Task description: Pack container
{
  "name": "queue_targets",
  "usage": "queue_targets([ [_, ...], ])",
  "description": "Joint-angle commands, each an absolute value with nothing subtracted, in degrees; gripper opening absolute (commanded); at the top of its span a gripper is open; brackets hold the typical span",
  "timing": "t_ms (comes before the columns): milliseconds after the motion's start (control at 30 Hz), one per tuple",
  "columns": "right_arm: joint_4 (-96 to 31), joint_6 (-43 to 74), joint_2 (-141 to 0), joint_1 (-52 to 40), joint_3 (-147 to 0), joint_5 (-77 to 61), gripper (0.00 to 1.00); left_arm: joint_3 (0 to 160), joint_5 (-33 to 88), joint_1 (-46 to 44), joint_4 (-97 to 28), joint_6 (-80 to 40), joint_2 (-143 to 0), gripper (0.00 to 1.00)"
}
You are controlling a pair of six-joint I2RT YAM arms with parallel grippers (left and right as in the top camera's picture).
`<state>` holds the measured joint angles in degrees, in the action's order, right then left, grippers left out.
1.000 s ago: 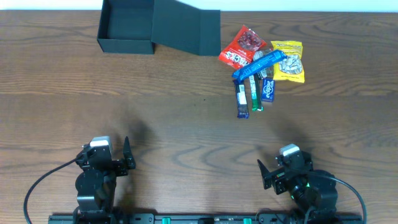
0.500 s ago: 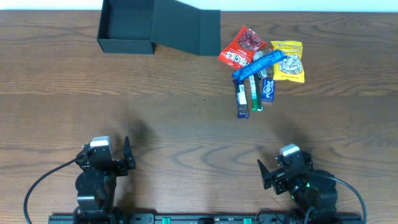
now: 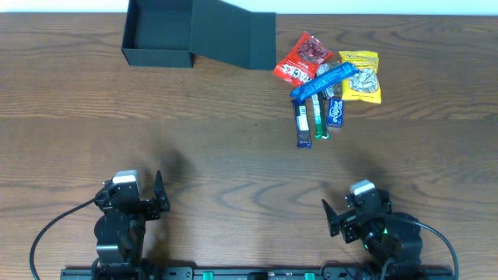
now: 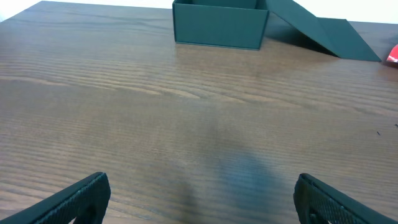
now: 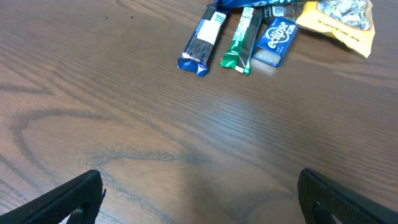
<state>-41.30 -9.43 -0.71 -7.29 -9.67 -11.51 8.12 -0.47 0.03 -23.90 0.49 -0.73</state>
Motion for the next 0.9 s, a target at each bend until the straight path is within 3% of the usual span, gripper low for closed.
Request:
queue_targets([
  [0,-41.3,-8.8,-0.3,-6.9,-9.5,-10.9,0.99,7.0,-1.5,0.0,-23.9,1.5,-0.4,0.95],
  [600,-41.3,-8.8,-0.3,-6.9,-9.5,-10.9,0.99,7.0,2.7,0.0,-22.6,-0.2,-0.4,0.95],
  [700,-41.3,-8.8,-0.3,-6.9,-9.5,-10.9,0.99,6.9,7.6,0.0,-20.7,-3.3,-0.4,0.95],
  [867,-41.3,-8.8,-0.3,-6.9,-9.5,-10.9,0.99,7.0,5.1,0.0,-12.0,-6.5,-3.5,0.95],
])
